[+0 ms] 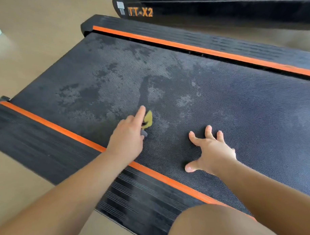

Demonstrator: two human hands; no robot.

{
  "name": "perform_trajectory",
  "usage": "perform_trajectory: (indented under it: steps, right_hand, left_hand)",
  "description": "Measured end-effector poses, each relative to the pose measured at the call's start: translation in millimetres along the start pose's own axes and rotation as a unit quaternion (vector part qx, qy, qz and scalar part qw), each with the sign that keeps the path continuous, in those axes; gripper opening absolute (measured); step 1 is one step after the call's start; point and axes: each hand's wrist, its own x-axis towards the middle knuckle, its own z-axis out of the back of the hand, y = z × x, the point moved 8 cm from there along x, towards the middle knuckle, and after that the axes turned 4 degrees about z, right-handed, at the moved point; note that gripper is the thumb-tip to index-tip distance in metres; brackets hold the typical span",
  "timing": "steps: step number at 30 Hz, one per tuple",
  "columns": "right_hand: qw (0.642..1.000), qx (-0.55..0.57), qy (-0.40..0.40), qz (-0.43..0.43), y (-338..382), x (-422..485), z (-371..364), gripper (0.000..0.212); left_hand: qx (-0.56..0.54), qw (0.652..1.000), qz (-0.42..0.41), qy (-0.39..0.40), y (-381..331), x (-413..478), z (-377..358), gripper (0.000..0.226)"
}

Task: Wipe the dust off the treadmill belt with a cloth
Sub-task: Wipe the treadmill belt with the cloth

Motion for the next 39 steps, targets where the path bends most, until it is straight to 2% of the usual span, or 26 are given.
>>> perform_trajectory:
  steps: [3, 4, 6, 8, 10, 11, 13, 15, 17, 20, 22, 25, 28, 32, 35, 37, 38, 39]
  right_hand:
    - [1.000, 0.004, -0.002, 0.000, 0.0, 1.2, 0.5, 0.129]
    - [1.000, 0.004, 0.000, -0.002, 0.3, 1.1, 0.8, 0.129]
    - [1.000, 0.006, 0.003, -0.004, 0.1, 1.3, 0.3, 0.130]
    - [1.000, 0.006, 0.003, -0.005, 0.2, 1.0, -0.2, 0.130]
    - [1.000, 0.005, -0.001, -0.003, 0.3, 1.6, 0.0, 0.130]
    - [1.000, 0.005, -0.002, -0.003, 0.3, 1.7, 0.5, 0.130]
    - [1.000, 0.002, -0.002, -0.004, 0.4, 1.6, 0.8, 0.130]
    - [1.000, -0.007, -0.007, 0.000, 0.4, 1.7, 0.5, 0.130]
    - [1.000, -0.009, -0.010, 0.003, 0.0, 1.6, 0.4, 0.131]
    - [1.000, -0.002, -0.006, 0.001, -0.3, 1.1, 0.6, 0.130]
    - [1.000, -0.001, 0.001, -0.001, 0.2, 0.6, 0.5, 0.130]
    - [1.000, 0.009, 0.005, -0.006, -0.1, 0.5, 0.3, 0.130]
    - [1.000, 0.006, -0.002, -0.005, 0.5, 1.3, 1.2, 0.130]
    - [1.000, -0.004, -0.011, -0.001, 0.4, 0.5, 0.5, 0.129]
    - [1.000, -0.005, -0.012, -0.001, 0.2, -0.1, 1.4, 0.129]
    - [1.000, -0.001, -0.008, -0.001, 0.8, -0.6, 1.6, 0.129]
    - [1.000, 0.000, -0.007, -0.001, 0.6, -0.4, 1.6, 0.129]
    - [1.000, 0.002, -0.005, -0.002, 0.5, 0.1, 1.4, 0.129]
  left_hand:
    - [0.012, 0.993, 0.045, 0.108, 9.8, 1.6, -21.6, 0.045]
    - [0.003, 0.992, 0.052, 0.117, 8.0, -0.1, -28.3, 0.036]
    - [-0.025, 0.995, 0.076, 0.065, 3.9, 0.6, -24.8, 0.021]
    - [-0.028, 0.994, 0.107, 0.016, 2.6, 3.4, -18.4, 0.021]
    - [-0.018, 0.991, 0.129, 0.005, -4.7, 1.1, -18.2, 0.025]
    - [-0.027, 0.993, 0.117, 0.009, -16.5, -2.9, -20.3, 0.028]
    - [-0.049, 0.997, 0.039, 0.044, -55.3, -19.8, -33.1, 0.031]
    - [-0.051, 0.992, -0.046, 0.102, -92.7, -45.7, -48.3, 0.021]
    - [-0.041, 0.987, -0.092, 0.123, -97.2, -53.8, -55.8, 0.011]
    - [0.024, 0.992, -0.114, 0.055, -57.7, -30.6, -37.6, 0.008]
    - [0.061, 0.996, -0.056, -0.016, -10.1, -8.9, -11.6, 0.007]
    - [0.030, 0.996, 0.070, -0.053, 37.2, -0.5, 2.4, 0.019]
    - [-0.004, 0.996, 0.085, -0.037, -2.8, -21.4, -21.8, 0.008]
    - [0.021, 1.000, 0.014, -0.006, -59.5, -42.2, -39.0, 0.033]
    - [-0.049, 0.996, 0.026, 0.069, -49.1, -28.4, -21.5, 0.042]
    - [-0.066, 0.997, -0.002, 0.025, -37.0, -15.7, -3.4, 0.024]
    - [-0.055, 0.998, -0.030, 0.001, -34.5, -14.2, 3.2, 0.025]
    - [-0.053, 0.997, -0.049, 0.001, -33.3, -16.8, 2.3, 0.042]
